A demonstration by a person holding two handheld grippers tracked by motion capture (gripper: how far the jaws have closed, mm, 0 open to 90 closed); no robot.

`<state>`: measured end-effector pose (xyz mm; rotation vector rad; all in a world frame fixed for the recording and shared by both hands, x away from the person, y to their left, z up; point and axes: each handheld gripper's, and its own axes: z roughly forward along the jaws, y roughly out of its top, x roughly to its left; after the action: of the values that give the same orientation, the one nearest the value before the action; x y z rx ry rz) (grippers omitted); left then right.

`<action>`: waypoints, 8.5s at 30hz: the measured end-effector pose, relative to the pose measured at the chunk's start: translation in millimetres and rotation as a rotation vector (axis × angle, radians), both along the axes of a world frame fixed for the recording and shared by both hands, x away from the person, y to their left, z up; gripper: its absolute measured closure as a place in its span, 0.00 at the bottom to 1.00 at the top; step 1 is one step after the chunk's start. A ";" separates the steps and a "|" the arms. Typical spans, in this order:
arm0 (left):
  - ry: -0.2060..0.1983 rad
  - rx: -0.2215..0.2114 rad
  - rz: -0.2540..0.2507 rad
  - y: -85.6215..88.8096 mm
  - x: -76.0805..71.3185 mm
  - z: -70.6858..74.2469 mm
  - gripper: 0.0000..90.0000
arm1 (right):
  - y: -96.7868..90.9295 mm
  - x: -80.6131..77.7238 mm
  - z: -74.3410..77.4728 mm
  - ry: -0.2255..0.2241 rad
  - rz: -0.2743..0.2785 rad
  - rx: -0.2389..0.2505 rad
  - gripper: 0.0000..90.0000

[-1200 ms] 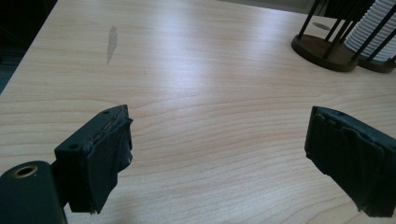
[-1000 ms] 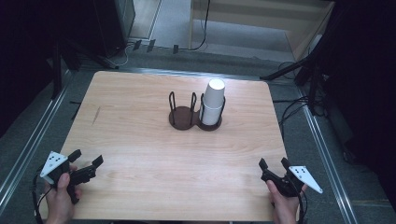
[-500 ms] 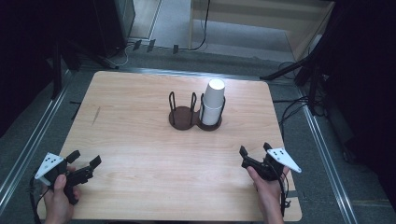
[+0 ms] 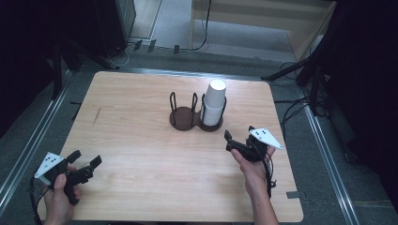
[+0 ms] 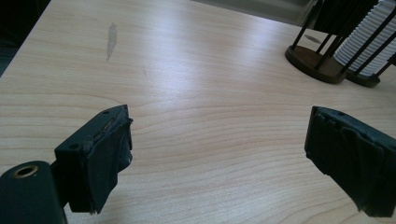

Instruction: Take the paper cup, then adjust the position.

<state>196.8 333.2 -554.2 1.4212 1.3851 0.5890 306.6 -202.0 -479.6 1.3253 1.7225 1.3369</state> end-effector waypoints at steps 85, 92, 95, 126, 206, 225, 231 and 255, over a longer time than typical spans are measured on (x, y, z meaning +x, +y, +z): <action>0.008 0.002 -0.035 -0.5 1.7 0.0 0.09 | 87.4 100.9 51.4 -0.106 -0.101 -0.077 0.35; 0.008 0.002 -0.035 -0.4 1.7 0.0 0.09 | 89.3 100.1 67.9 -0.136 -0.097 -0.065 0.35; 0.009 0.000 -0.034 -0.3 1.8 -0.1 0.09 | 88.6 101.0 71.5 -0.114 -0.095 -0.053 0.35; 0.012 -0.006 -0.037 0.1 2.1 -0.2 0.09 | 91.3 108.6 25.8 -0.020 -0.093 -0.089 0.29; -0.006 0.014 -0.033 -2.3 0.0 1.5 0.09 | 29.8 -3.2 73.6 -0.117 -0.073 0.042 0.36; -0.057 0.001 -0.050 -11.6 5.0 20.7 0.10 | 27.9 -39.0 26.1 -0.076 -0.042 0.048 0.36; -0.066 0.023 -0.144 -38.2 6.6 40.9 0.10 | 35.6 -48.2 10.0 -0.060 -0.023 0.020 0.36; -0.064 0.054 -0.422 -130.9 25.4 62.9 0.10 | 103.3 -77.0 -23.7 -0.035 0.145 -0.068 0.36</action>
<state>222.2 202.2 -491.3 1.6624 0.9836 0.3933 229.6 -98.7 -503.3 1.1521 1.8531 1.3586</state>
